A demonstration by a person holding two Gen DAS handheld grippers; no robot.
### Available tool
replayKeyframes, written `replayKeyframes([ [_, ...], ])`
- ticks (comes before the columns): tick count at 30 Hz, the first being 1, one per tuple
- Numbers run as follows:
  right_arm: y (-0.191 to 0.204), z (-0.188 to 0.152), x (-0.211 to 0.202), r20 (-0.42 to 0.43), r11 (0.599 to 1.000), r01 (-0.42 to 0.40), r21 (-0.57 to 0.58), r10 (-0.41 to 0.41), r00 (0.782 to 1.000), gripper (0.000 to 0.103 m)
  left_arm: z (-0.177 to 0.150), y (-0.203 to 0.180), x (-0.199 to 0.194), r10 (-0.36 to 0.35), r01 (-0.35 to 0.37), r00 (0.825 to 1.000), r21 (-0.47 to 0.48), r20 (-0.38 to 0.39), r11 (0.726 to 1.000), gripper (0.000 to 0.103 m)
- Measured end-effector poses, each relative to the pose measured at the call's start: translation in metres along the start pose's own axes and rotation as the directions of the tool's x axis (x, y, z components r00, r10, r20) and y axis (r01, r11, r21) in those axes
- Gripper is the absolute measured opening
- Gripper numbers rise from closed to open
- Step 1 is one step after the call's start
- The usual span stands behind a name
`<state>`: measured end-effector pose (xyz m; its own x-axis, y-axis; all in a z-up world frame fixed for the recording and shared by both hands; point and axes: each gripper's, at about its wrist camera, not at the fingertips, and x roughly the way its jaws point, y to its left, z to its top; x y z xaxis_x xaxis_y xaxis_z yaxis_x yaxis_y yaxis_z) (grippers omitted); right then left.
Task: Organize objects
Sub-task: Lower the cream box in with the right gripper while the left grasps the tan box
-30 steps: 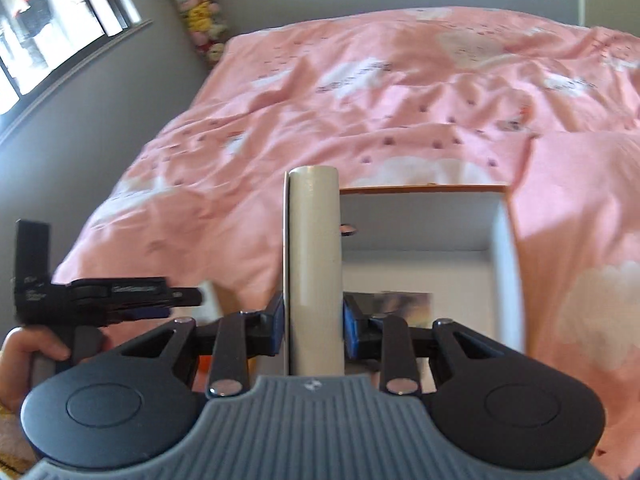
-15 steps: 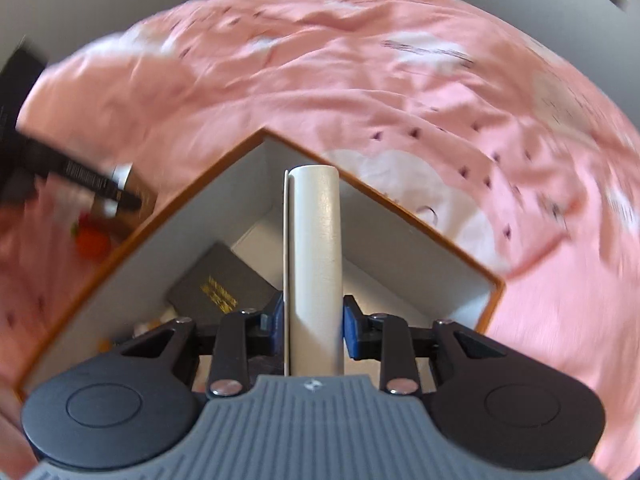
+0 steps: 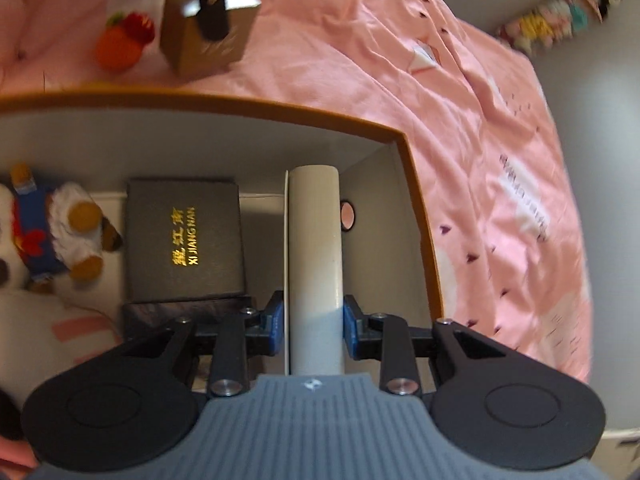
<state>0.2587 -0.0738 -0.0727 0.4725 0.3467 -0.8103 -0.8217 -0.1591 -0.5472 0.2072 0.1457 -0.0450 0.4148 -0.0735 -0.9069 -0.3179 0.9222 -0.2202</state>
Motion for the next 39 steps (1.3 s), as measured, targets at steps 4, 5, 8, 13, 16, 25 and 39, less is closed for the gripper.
replayKeyframes([
  [4,0.009,0.003,0.012,-0.005,0.996,0.031,-0.084,-0.031,0.999,0.031,0.008,-0.011,-0.009,-0.011,0.010,1.000,0.046,0.029,0.999,0.059],
  [5,0.011,0.003,0.015,-0.004,0.994,0.038,-0.099,-0.038,0.999,0.031,0.009,-0.014,-0.011,-0.015,0.013,0.999,0.055,0.035,0.998,0.059],
  [8,0.018,0.003,0.023,-0.014,0.991,0.047,-0.128,-0.049,0.999,0.031,0.013,-0.023,-0.016,-0.023,0.019,0.998,0.084,0.051,0.996,0.059],
  [13,0.013,0.001,0.024,-0.024,0.996,0.032,-0.085,-0.034,0.999,0.034,0.018,-0.036,-0.021,-0.033,0.024,0.997,0.129,0.067,0.991,0.059],
  [16,0.000,-0.001,0.015,-0.017,1.000,-0.018,-0.007,0.018,1.000,0.042,0.019,-0.043,-0.026,-0.043,0.031,0.996,0.152,0.076,0.988,0.059],
  [25,-0.047,-0.029,0.001,-0.038,0.907,-0.159,0.391,0.188,0.981,0.046,0.018,-0.060,-0.043,-0.082,0.060,0.991,0.208,0.102,0.976,0.059],
  [39,-0.039,-0.017,0.017,-0.099,0.883,-0.039,0.468,0.096,0.990,0.039,0.016,-0.109,-0.074,-0.163,0.095,0.971,0.346,0.172,0.933,0.058],
])
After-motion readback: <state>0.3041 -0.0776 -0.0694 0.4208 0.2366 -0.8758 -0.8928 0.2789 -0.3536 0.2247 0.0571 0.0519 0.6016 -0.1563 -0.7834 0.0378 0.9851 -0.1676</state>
